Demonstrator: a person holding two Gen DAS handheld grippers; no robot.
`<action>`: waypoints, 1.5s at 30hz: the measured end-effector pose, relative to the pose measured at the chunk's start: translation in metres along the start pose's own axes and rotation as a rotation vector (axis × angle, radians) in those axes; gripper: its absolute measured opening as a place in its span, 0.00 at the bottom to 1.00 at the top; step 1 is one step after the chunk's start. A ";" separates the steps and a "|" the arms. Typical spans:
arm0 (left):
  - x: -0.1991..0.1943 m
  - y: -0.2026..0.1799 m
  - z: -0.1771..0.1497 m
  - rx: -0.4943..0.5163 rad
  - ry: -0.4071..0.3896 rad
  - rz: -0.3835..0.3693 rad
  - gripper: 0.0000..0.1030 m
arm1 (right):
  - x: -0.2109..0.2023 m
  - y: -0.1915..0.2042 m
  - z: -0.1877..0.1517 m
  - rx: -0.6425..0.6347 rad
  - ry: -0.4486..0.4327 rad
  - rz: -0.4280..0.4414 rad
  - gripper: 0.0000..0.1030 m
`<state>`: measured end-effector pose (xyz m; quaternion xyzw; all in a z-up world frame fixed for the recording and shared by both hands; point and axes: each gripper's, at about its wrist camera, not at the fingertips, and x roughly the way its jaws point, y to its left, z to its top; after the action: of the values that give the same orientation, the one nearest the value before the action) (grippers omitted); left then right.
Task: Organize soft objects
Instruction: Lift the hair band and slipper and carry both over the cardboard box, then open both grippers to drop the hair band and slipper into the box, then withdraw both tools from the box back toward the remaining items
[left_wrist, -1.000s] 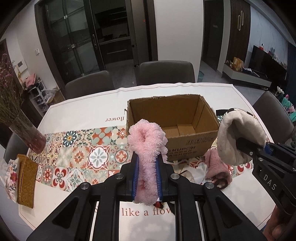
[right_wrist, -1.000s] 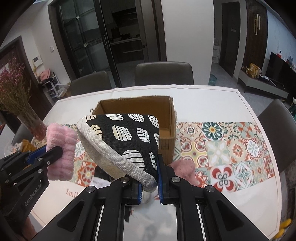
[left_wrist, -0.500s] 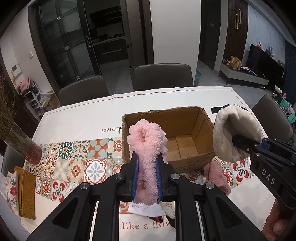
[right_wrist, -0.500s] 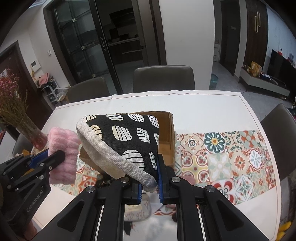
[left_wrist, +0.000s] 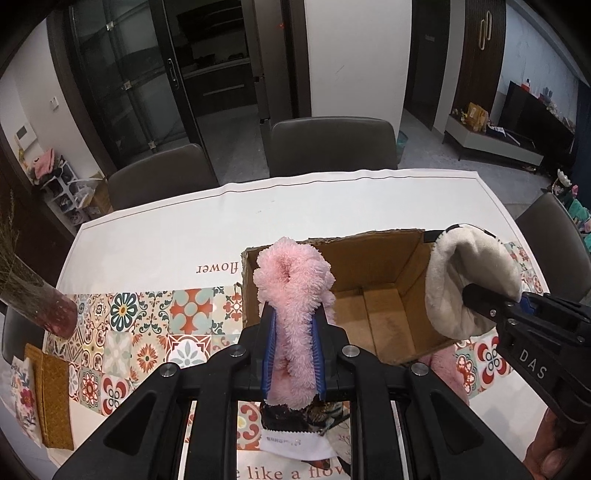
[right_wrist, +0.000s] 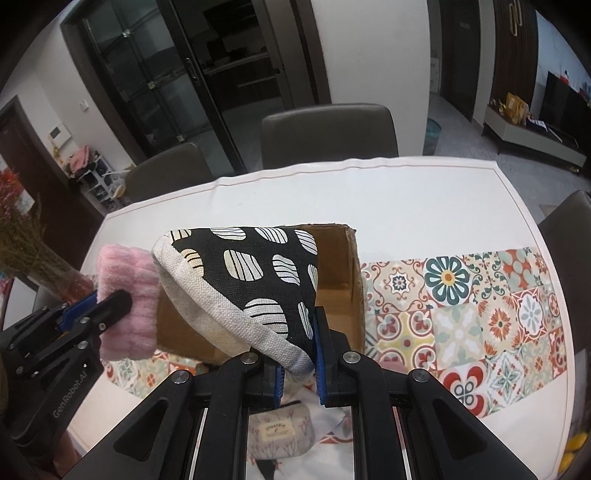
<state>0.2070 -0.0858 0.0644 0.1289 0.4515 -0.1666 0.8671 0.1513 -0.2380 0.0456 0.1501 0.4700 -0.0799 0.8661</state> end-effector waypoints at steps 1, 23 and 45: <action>0.007 0.000 0.002 -0.003 0.007 -0.003 0.18 | 0.003 0.000 0.001 0.003 0.002 -0.004 0.14; 0.073 0.002 0.010 -0.027 0.129 -0.045 0.21 | 0.050 -0.003 0.018 0.042 0.083 -0.022 0.16; 0.062 0.005 0.008 -0.041 0.119 0.013 0.68 | 0.049 -0.005 0.014 0.068 0.115 -0.008 0.46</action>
<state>0.2477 -0.0950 0.0181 0.1238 0.5049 -0.1436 0.8421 0.1875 -0.2477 0.0112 0.1819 0.5165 -0.0903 0.8319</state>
